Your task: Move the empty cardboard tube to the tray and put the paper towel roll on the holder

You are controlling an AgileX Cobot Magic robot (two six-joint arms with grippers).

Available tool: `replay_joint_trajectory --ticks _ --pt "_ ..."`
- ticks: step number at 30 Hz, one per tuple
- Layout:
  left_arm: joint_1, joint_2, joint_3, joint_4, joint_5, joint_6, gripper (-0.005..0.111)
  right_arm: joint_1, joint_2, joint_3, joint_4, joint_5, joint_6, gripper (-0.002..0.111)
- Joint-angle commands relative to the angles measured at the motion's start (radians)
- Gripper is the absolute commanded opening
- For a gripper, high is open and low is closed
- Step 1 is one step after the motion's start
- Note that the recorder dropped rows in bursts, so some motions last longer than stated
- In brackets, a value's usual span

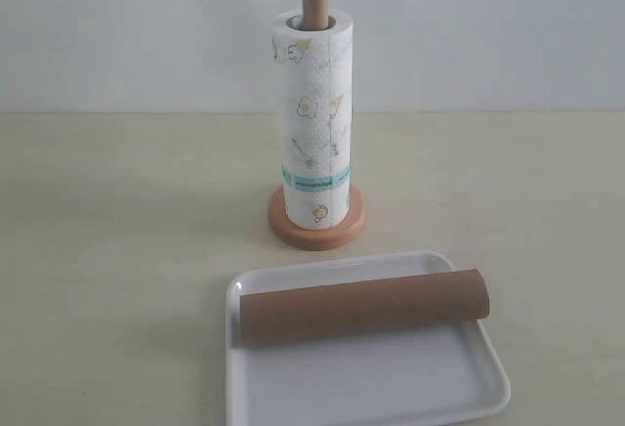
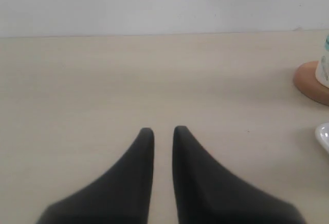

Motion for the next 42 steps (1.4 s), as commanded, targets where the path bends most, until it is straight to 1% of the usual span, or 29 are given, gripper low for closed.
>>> replay_joint_trajectory --ticks 1,4,42 --pt "-0.045 -0.003 0.004 0.000 0.006 -0.030 0.013 -0.007 -0.005 0.000 0.000 -0.004 -0.008 0.000" --pt "-0.061 -0.003 0.004 0.000 0.006 -0.042 0.013 -0.007 -0.005 0.000 0.000 -0.004 -0.008 0.000" --pt "-0.059 -0.003 0.004 0.009 -0.001 -0.046 0.013 -0.007 -0.005 0.000 0.000 -0.005 -0.006 0.000"
